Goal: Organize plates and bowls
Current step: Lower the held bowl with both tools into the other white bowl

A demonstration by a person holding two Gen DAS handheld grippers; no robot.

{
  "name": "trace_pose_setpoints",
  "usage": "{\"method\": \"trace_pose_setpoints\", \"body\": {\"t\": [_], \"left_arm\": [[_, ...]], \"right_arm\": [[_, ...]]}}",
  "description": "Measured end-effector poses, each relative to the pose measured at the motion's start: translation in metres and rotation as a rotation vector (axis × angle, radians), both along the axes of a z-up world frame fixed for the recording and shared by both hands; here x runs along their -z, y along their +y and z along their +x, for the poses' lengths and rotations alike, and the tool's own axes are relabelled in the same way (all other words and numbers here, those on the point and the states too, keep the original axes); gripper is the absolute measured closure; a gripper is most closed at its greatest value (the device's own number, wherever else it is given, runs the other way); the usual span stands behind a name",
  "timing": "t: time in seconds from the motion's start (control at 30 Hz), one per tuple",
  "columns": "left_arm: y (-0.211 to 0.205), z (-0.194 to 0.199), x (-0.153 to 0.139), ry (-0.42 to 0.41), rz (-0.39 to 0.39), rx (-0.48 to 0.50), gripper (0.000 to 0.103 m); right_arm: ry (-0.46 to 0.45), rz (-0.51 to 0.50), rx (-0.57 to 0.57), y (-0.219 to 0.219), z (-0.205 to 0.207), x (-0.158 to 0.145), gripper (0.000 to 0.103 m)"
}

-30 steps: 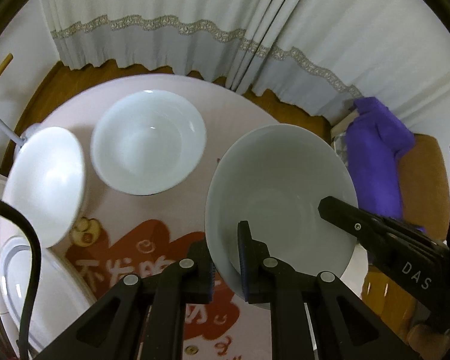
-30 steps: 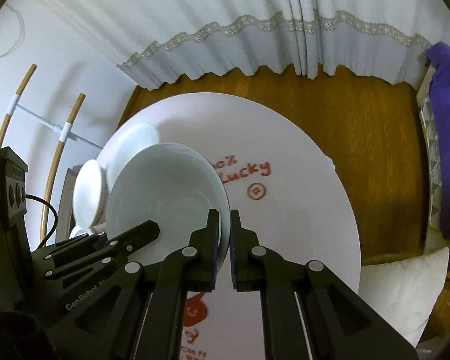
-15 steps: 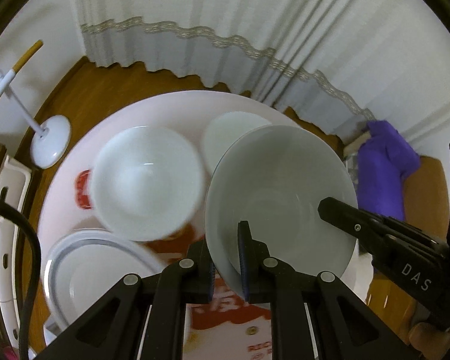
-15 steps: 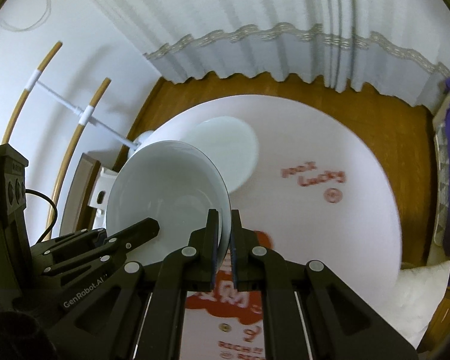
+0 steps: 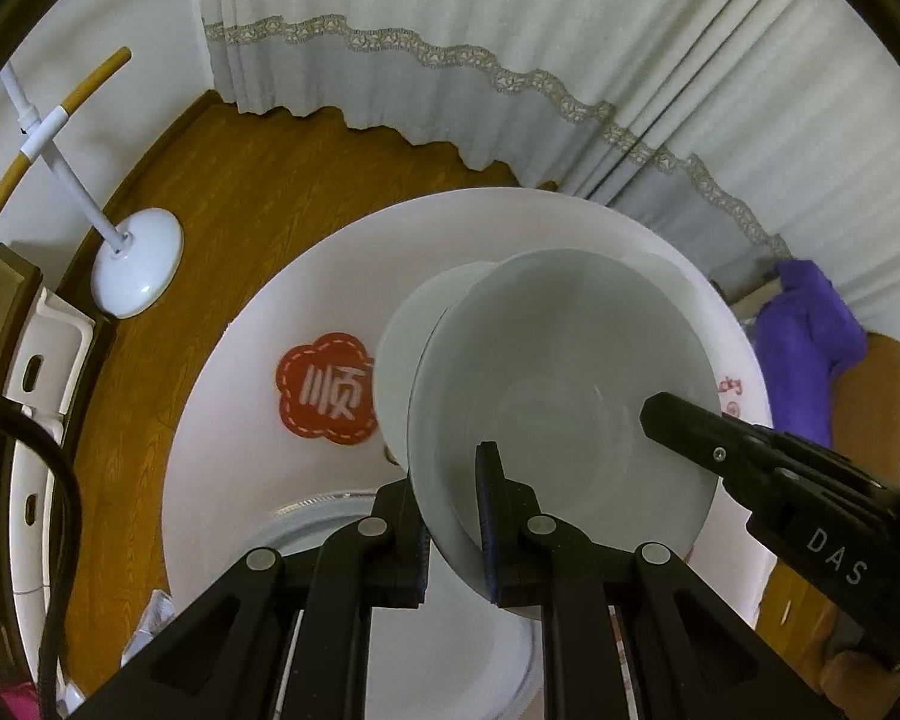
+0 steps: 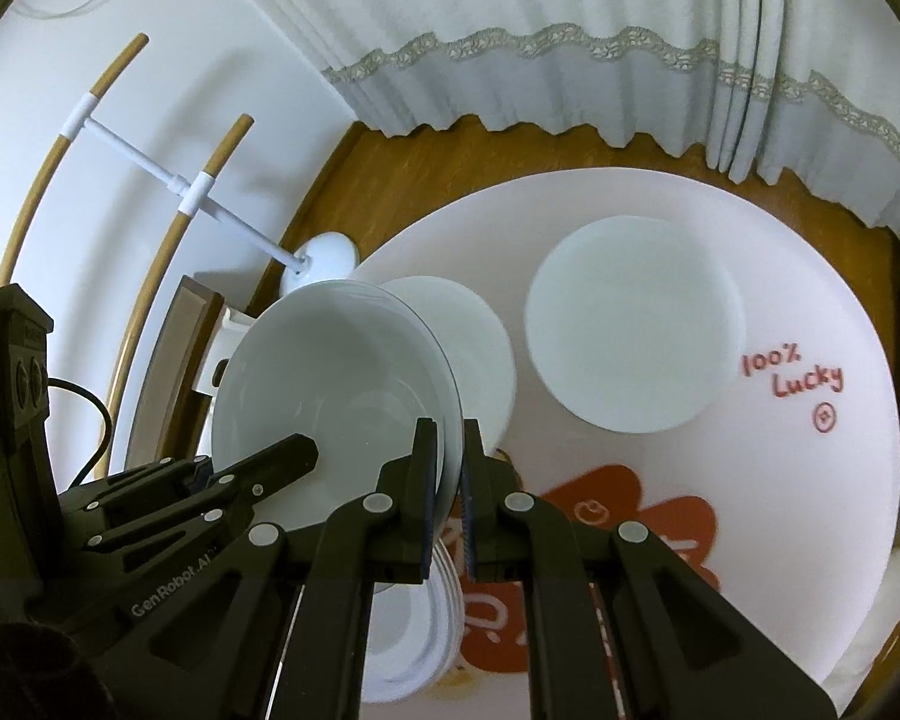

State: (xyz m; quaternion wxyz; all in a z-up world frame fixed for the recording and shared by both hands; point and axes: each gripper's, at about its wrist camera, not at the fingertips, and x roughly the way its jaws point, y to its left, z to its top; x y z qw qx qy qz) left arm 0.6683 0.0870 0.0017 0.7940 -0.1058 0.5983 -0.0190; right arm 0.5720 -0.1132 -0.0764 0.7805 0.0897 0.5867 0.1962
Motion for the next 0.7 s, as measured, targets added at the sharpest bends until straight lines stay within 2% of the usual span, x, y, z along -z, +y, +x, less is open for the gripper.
{"method": "trace_pose_setpoints", "body": {"t": [0.33,0.7], "left_arm": [[0.002,0.041,0.025,0.049,0.009,0.036,0.092],[-0.002,0.058,0.039,0.067,0.023,0.059,0.093]], "right_arm": [[0.027,-0.025,0.047,0.012,0.008,0.016,0.097],[0.052,-0.041,0.082,0.012,0.014,0.029,0.097]]}}
